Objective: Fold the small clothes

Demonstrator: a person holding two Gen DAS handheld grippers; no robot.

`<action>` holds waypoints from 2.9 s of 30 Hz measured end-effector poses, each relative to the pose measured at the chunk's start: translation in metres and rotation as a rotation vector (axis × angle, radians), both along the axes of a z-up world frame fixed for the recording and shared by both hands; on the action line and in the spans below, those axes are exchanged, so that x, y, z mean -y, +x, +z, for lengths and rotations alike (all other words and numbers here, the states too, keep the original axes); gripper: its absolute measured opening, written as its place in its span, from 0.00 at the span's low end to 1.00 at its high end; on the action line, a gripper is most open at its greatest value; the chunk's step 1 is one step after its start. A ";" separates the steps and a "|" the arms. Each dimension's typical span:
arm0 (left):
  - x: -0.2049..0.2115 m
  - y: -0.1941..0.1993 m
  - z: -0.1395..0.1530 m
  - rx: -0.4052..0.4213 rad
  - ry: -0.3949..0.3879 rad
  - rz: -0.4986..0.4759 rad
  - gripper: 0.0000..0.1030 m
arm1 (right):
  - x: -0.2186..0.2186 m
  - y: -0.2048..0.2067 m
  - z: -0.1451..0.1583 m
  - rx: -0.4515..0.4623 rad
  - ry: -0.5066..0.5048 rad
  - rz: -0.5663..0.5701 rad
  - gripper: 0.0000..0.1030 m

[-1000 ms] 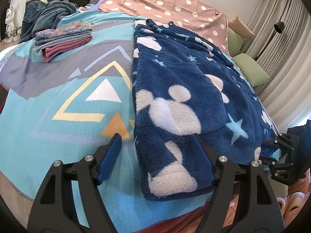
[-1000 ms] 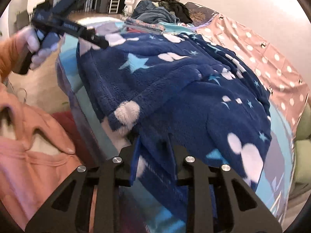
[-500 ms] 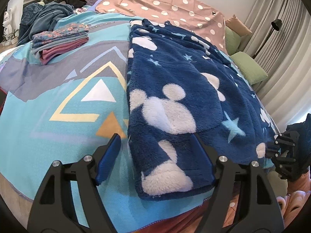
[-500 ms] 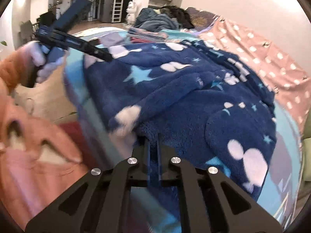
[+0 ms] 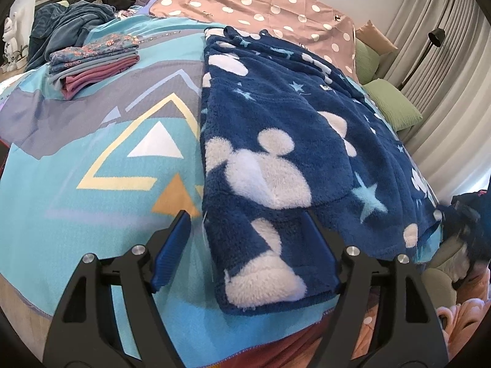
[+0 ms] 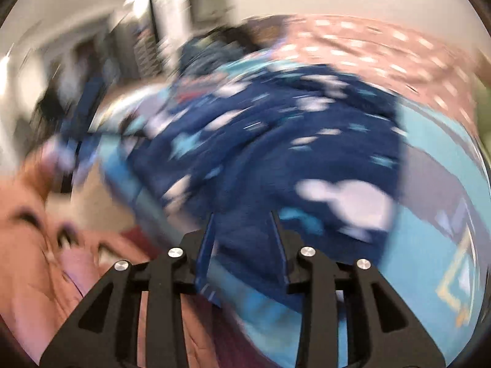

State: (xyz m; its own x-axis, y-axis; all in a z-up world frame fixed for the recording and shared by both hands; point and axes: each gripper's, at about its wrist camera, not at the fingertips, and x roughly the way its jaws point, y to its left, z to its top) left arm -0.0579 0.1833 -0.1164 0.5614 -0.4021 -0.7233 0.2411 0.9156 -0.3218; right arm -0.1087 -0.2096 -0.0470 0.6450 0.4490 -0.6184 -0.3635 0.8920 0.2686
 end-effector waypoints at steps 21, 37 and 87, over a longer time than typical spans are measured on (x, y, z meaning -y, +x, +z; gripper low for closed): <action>-0.006 -0.011 -0.004 -0.063 -0.119 -0.003 0.56 | 0.068 0.021 -0.059 -0.399 0.507 -0.214 0.61; -0.002 -0.002 -0.004 -0.075 -0.127 -0.029 0.66 | 0.065 0.015 -0.055 -0.432 0.368 -0.241 0.72; 0.009 0.042 0.129 0.348 -0.188 0.025 0.12 | 0.078 0.047 0.070 0.167 0.419 -0.236 0.15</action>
